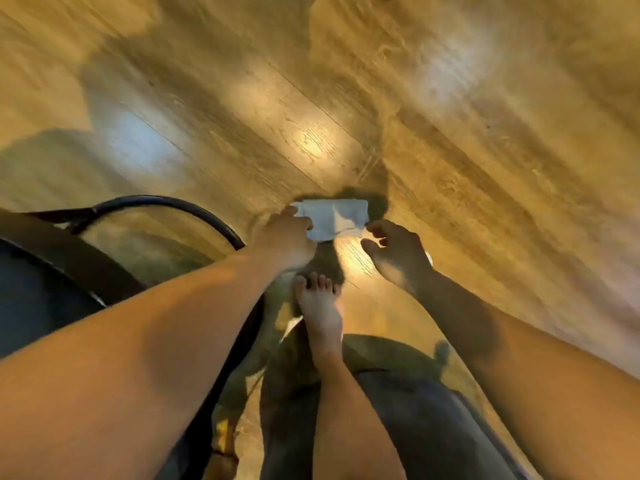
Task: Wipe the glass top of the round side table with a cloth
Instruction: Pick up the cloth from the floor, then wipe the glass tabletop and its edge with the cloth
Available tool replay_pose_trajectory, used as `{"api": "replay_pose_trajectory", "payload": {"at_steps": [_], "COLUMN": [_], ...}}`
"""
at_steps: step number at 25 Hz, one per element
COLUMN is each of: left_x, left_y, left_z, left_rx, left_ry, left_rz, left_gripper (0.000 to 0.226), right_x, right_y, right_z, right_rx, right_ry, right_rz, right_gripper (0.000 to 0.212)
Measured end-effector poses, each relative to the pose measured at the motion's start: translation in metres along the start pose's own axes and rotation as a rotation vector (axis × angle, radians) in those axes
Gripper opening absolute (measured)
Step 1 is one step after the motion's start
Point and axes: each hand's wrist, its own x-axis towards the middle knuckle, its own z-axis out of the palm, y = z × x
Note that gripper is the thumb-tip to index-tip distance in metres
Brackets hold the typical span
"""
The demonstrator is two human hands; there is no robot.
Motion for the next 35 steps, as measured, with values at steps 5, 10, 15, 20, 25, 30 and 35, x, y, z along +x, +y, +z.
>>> {"api": "replay_pose_trajectory", "payload": {"at_steps": [5,10,15,20,25,30,35], "left_x": [0.076,0.075,-0.018,-0.17,-0.321,-0.427,-0.442], "left_y": [-0.012,-0.011,0.019,0.014,-0.046,-0.108,-0.146], "left_z": [0.031,0.039,-0.003,-0.072,-0.075,0.002,0.104], "left_rx": [0.219,-0.018,-0.355,-0.917,-1.453,-1.827,-1.828], "left_ry": [-0.141,0.004,0.128,0.486,0.588,0.827,1.115], "left_rz": [0.045,-0.053,0.04,0.045,0.02,-0.126,-0.195], "left_gripper": [0.051,0.062,0.074,0.046,0.028,0.021,0.015], "right_x": [0.104,0.098,0.005,-0.121,-0.234,-0.314,-0.336], "right_y": [0.024,0.011,-0.063,-0.162,-0.236,-0.258,-0.213], "right_z": [0.058,0.072,0.011,-0.046,-0.016,0.066,0.155], "right_rx": [0.51,0.6,0.683,0.906,0.224,0.144,0.031], "right_ry": [0.032,0.125,0.043,-0.193,-0.037,-0.084,-0.269], "right_rz": [0.321,0.398,0.09,-0.17,-0.678,-0.785,-0.927], "right_gripper": [0.043,0.033,0.024,0.059,0.016,0.017,0.028]}}
